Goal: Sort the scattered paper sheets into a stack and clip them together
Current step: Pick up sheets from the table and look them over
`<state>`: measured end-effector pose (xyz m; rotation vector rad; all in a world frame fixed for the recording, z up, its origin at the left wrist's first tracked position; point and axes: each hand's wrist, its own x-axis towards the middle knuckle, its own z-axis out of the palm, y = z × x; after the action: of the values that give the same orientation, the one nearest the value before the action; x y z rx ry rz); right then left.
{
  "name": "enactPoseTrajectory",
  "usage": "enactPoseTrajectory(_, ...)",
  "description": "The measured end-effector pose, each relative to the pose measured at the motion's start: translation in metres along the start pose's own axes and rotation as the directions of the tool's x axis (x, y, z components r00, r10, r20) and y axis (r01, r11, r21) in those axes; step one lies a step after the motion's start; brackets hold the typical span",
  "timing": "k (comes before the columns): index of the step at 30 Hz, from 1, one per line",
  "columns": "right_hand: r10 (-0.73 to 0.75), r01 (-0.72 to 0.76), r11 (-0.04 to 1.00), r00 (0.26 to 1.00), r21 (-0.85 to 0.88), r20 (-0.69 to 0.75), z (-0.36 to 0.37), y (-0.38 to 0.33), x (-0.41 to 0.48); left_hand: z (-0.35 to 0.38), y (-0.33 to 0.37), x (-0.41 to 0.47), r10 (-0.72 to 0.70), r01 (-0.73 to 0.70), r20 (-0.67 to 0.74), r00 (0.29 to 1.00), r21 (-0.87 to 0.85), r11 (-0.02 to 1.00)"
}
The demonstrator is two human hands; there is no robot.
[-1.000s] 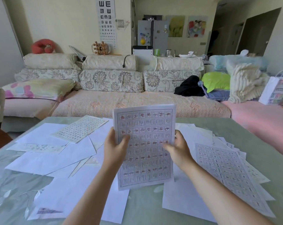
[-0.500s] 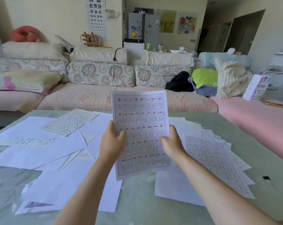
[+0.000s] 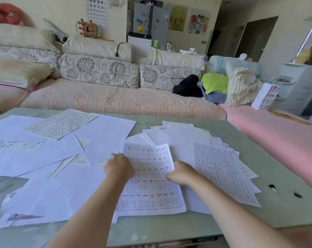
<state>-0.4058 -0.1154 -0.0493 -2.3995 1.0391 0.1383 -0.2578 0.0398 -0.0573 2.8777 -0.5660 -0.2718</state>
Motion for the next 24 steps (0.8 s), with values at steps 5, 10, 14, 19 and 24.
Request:
enactPoseTrajectory(5, -0.018, 0.016, 1.000, 0.976, -0.012, -0.217, -0.036, 0.026, 0.002, -0.010, 0.014, 0.006, 0.176, -0.189, -0.179, 0.968, -0.059, 0.980)
enactPoseTrajectory(10, 0.001, 0.007, 1.000, 0.934, 0.023, -0.357, -0.059, 0.100, 0.014, -0.004, 0.069, -0.008, 0.378, -0.448, -0.260, 0.888, -0.311, 0.838)
enactPoseTrajectory(14, -0.004, -0.035, 0.991, 0.960, -0.132, -0.280, -0.068, 0.151, 0.018, 0.025, 0.128, -0.022, 0.535, -0.564, -0.183, 0.825, -0.205, 0.800)
enactPoseTrajectory(19, 0.085, -0.100, 0.981, 0.992, -0.166, -0.094, -0.063, 0.182, 0.027, 0.061, 0.200, -0.040, 0.533, -0.534, 0.114, 0.839, -0.020, 0.845)
enactPoseTrajectory(24, 0.008, -0.037, 0.968, 0.993, -0.249, -0.116, -0.068, 0.182, 0.029, 0.072, 0.249, -0.054, 0.340, -0.293, 0.151, 0.928, -0.265, 0.918)
